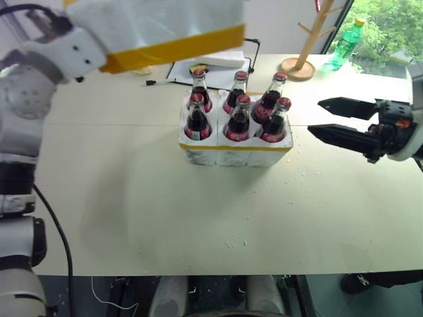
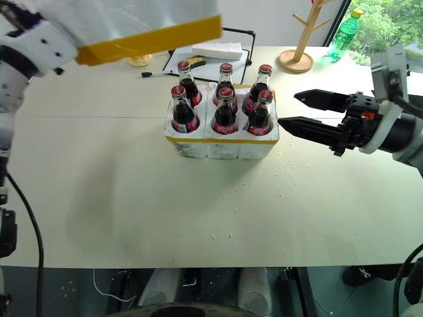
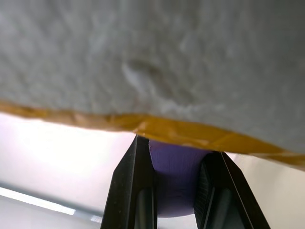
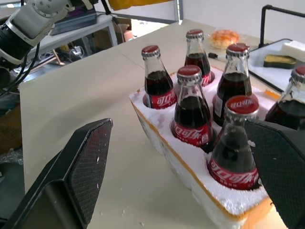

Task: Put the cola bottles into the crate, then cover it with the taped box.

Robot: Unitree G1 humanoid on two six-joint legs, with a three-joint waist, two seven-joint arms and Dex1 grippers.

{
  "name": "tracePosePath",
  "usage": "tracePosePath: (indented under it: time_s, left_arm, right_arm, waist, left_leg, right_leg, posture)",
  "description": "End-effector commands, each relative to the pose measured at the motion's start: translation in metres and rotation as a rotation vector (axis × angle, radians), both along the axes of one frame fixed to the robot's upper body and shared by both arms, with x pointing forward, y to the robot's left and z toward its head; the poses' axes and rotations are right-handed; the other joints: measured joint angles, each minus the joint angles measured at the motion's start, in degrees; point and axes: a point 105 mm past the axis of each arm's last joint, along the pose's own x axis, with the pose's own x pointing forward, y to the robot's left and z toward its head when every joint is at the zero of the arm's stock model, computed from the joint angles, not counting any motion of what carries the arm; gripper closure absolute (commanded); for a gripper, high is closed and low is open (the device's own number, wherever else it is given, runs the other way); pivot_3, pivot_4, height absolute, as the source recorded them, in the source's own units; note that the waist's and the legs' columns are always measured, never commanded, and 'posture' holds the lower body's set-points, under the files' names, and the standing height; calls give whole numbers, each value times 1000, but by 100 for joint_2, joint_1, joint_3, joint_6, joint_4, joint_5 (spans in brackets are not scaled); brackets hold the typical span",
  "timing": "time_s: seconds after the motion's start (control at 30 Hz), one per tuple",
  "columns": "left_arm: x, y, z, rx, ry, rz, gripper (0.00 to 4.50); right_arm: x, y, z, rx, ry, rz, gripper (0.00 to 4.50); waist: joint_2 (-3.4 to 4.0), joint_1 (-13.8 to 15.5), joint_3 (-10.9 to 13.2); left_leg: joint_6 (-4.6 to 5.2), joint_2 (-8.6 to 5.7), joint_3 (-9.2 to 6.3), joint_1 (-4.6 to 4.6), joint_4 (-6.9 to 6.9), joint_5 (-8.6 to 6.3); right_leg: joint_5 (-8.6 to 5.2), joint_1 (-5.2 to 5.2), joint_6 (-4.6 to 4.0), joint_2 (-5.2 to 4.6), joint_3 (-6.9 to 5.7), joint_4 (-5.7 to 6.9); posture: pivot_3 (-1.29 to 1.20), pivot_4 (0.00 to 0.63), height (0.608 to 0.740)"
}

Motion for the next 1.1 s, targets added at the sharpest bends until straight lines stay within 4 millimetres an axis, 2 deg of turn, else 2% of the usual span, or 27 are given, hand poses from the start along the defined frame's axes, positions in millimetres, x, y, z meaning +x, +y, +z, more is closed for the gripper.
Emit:
tracePosePath:
  time_s: [0.03,0.37,0.53,0.73,0.93,1.0,1.1]
  left_arm:
    - [-10,-24,18,50,-45,-91,4148]
    - [-13,-72,10,114,21,-208,4148]
    - [-14,-93,6,175,31,-207,4148]
    - [-16,-98,-16,308,73,-156,4148]
    - [-16,-100,-30,338,93,-140,4148]
    - [-17,-99,-32,335,94,-138,3088]
    - [-19,-100,-36,323,104,-140,1761]
  right_arm:
    - [-10,-3,14,-10,-72,-20,0]
    - [-16,-5,8,9,-71,-59,0]
    - [-16,-7,9,25,-76,-78,0]
    - [-15,-7,10,50,-82,-84,0]
    - [-13,-8,10,62,-82,-90,0]
    - [-13,-7,10,64,-83,-91,0]
    - [-11,-8,11,73,-85,-93,0]
  waist:
    - [0,3,0]
    - [-1,24,0]
    - [0,16,0]
    - [-1,16,0]
    - [0,20,0]
    - [0,23,0]
    - [0,21,0]
  left_leg:
    - [0,1,0,0,1,0]
    - [15,7,-16,-4,48,-10]
    - [20,7,-17,-3,59,-13]
    - [20,8,-17,-3,59,-13]
    - [20,8,-18,-3,59,-13]
    - [21,9,-19,-3,60,-13]
    - [22,9,-19,-3,60,-14]
  right_leg:
    - [0,0,0,0,0,0]
    - [0,18,0,2,-1,-4]
    - [1,24,3,2,-1,-4]
    - [1,24,2,4,0,-4]
    - [1,24,2,4,0,-4]
    - [1,24,3,4,-1,-4]
    - [1,24,2,3,0,-4]
  posture:
    - [0,150,740]
    - [0,150,740]
    - [0,150,740]
    - [0,150,740]
    - [0,150,740]
    - [0,150,740]
    - [0,150,740]
